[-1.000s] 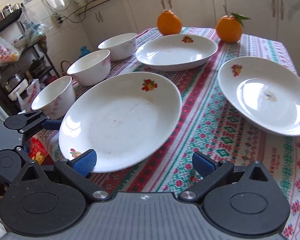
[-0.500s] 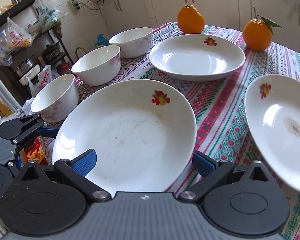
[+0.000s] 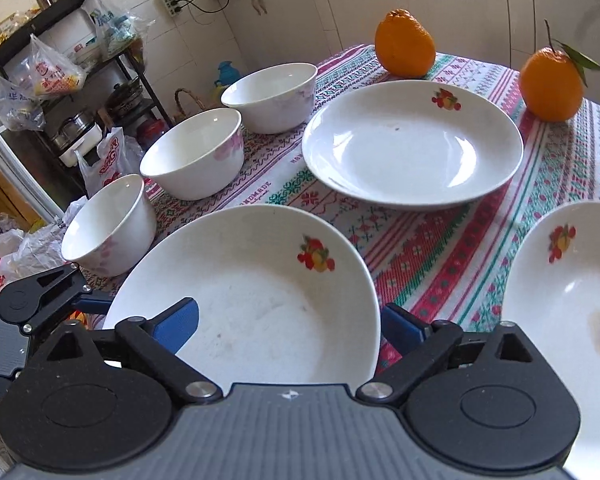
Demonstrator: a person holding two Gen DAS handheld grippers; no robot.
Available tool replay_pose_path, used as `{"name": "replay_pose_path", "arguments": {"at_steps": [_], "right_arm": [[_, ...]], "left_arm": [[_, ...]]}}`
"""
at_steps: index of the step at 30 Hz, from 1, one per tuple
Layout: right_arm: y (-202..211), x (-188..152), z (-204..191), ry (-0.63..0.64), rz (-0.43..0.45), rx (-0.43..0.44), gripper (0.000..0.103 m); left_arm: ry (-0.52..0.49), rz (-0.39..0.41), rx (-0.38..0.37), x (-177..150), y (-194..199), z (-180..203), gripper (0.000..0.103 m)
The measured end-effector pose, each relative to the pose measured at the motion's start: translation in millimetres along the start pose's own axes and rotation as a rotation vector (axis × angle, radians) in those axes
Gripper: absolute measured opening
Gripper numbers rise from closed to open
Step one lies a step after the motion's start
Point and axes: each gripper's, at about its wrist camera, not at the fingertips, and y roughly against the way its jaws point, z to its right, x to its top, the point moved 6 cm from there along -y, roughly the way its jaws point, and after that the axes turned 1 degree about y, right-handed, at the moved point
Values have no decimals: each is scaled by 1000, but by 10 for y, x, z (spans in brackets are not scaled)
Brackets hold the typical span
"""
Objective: Organize plates and bowls
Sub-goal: 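Grip the rim of the large flower-print plate with the right gripper, then lift the held plate with the right gripper and carry it over the stained plate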
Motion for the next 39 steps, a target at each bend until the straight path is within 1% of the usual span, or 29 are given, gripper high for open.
{"name": "replay_pose_path", "arguments": {"at_steps": [1, 4, 7, 9, 19, 25, 31, 35, 39], "right_arm": [[-11, 14, 9, -1, -4, 10, 95], [-61, 56, 45, -6, -18, 28, 87], [-92, 105, 64, -8, -21, 45, 82], [-105, 121, 69, -9, -23, 57, 79], [-97, 132, 71, -6, -36, 84, 78], [-80, 131, 57, 4, -43, 80, 77], [-5, 121, 51, -7, -27, 76, 78], [90, 119, 54, -11, -10, 72, 78], [202, 114, 66, -12, 13, 58, 78]], "left_arm": [[-2, 0, -1, 3, 1, 1, 101], [-8, 0, -4, 12, -1, 8, 101], [-5, 1, -11, 17, 1, 6, 98], [-6, 0, -13, 17, 2, -2, 98], [-24, 8, -18, 21, 10, 7, 97], [-39, 4, -24, 31, 20, 10, 95], [-70, -4, -10, 60, 39, 32, 93], [-72, -4, -23, 113, 77, 43, 92], [-96, 7, -27, 188, 108, 88, 92]]}}
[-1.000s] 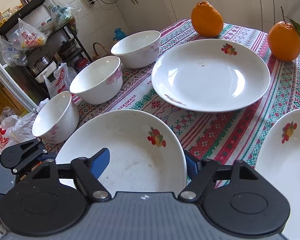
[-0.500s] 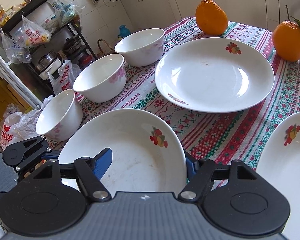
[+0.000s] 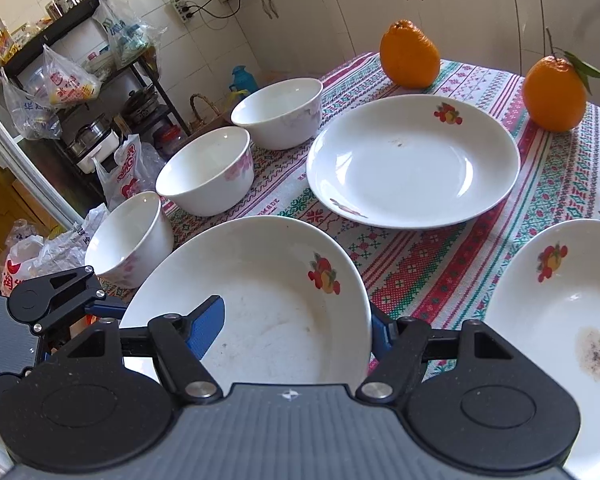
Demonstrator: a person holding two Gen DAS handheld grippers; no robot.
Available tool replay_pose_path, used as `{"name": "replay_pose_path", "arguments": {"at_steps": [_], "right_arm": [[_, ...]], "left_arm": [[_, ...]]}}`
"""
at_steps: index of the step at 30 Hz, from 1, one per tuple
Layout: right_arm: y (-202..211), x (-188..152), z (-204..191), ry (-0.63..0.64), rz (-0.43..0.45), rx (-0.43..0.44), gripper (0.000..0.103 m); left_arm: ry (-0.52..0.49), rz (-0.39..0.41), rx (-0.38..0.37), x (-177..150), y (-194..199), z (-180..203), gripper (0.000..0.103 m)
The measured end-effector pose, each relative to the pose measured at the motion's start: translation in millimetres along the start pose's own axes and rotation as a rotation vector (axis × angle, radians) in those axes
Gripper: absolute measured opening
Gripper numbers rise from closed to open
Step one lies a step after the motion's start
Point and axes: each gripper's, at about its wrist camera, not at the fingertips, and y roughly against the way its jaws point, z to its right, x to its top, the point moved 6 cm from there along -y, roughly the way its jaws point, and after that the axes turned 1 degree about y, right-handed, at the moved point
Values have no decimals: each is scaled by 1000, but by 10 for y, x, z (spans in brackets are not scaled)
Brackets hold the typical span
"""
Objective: Organize plates and bowls
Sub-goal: 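Lift the held plate with the right gripper and carry it over the stained plate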
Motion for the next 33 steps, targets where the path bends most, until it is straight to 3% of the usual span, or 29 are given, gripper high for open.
{"name": "replay_pose_path", "arguments": {"at_steps": [17, 33], "right_arm": [[466, -34, 271, -28, 70, -95, 78], [994, -95, 952, -99, 156, -199, 78]], "left_arm": [[-55, 21, -79, 366, -156, 189, 92], [-164, 24, -158, 975, -678, 521, 92]]}}
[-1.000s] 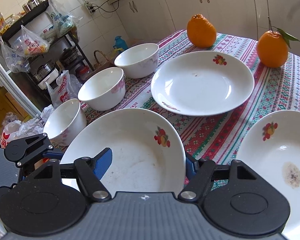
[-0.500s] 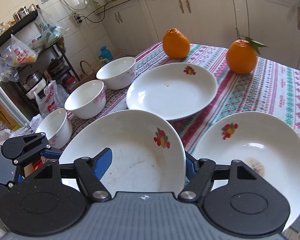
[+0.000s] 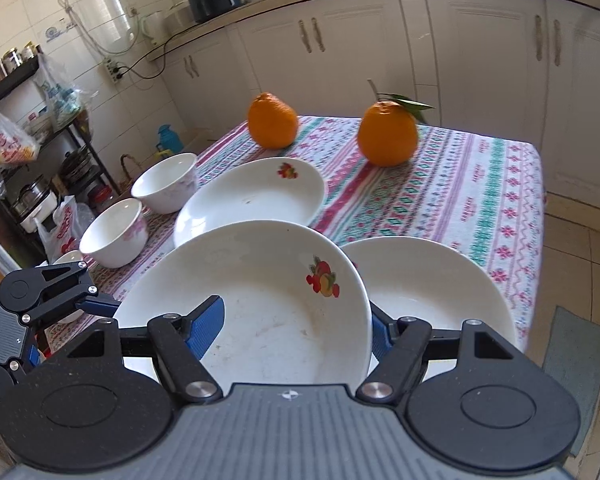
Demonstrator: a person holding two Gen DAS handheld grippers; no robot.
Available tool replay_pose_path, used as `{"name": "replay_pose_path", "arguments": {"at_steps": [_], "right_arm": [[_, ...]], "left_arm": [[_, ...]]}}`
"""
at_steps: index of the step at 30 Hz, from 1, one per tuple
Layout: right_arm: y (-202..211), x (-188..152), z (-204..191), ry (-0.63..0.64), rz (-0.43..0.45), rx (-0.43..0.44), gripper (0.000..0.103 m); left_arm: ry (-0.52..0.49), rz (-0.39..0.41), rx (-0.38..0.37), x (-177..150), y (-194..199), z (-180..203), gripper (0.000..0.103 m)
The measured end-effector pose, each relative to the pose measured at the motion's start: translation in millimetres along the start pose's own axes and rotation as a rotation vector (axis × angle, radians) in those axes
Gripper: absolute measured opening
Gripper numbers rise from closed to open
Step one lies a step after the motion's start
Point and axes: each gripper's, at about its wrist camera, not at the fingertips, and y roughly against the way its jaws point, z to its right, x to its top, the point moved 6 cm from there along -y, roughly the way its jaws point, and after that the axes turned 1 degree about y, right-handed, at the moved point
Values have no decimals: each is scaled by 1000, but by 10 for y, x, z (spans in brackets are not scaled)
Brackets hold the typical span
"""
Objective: Organize plates and bowls
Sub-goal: 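Lift the held plate with the right gripper and carry it over the stained plate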
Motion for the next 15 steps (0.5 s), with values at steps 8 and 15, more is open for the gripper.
{"name": "replay_pose_path", "arguments": {"at_steps": [8, 15], "right_arm": [[12, -39, 349, -51, 28, -13, 78], [1, -76, 546, -75, 38, -19, 78]], "left_arm": [[-9, -23, -20, 162, -257, 67, 92], [-6, -38, -28, 236, -411, 88, 92]]}}
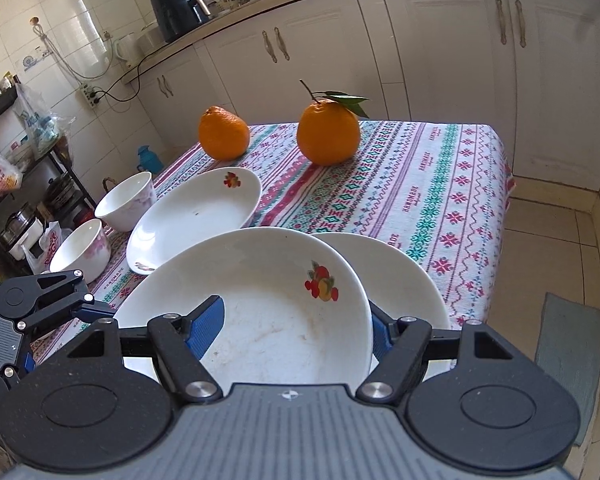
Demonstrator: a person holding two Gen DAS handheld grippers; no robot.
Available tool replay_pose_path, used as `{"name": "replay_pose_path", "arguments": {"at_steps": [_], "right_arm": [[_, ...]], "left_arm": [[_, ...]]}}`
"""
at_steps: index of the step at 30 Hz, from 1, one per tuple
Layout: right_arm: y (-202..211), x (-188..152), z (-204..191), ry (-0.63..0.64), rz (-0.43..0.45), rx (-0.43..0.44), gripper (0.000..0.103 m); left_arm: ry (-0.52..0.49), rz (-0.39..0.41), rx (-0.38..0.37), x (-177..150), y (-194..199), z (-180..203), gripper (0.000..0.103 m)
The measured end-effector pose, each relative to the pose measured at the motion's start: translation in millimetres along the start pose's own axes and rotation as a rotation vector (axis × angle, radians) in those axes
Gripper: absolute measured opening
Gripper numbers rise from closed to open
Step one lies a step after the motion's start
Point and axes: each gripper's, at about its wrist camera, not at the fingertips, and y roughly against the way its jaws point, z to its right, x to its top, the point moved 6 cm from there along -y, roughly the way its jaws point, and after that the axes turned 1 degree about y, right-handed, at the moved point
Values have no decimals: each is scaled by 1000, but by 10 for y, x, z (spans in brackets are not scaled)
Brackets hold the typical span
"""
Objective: Organize plates and bowls
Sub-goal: 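Lift the held plate with the right gripper and carry it over the stained plate, then lower the plate onto the stained plate and open the right gripper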
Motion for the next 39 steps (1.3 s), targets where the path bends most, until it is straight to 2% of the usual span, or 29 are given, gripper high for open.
{"name": "replay_pose_path", "arguments": {"at_steps": [20, 39], "right_arm": [[31, -147, 235, -57, 0, -19, 78], [280, -290, 174, -94, 11, -105, 78]], "left_arm": [[-16, -15, -2, 86, -208, 3, 92], [-5, 6, -31, 68, -234, -8, 92]]}}
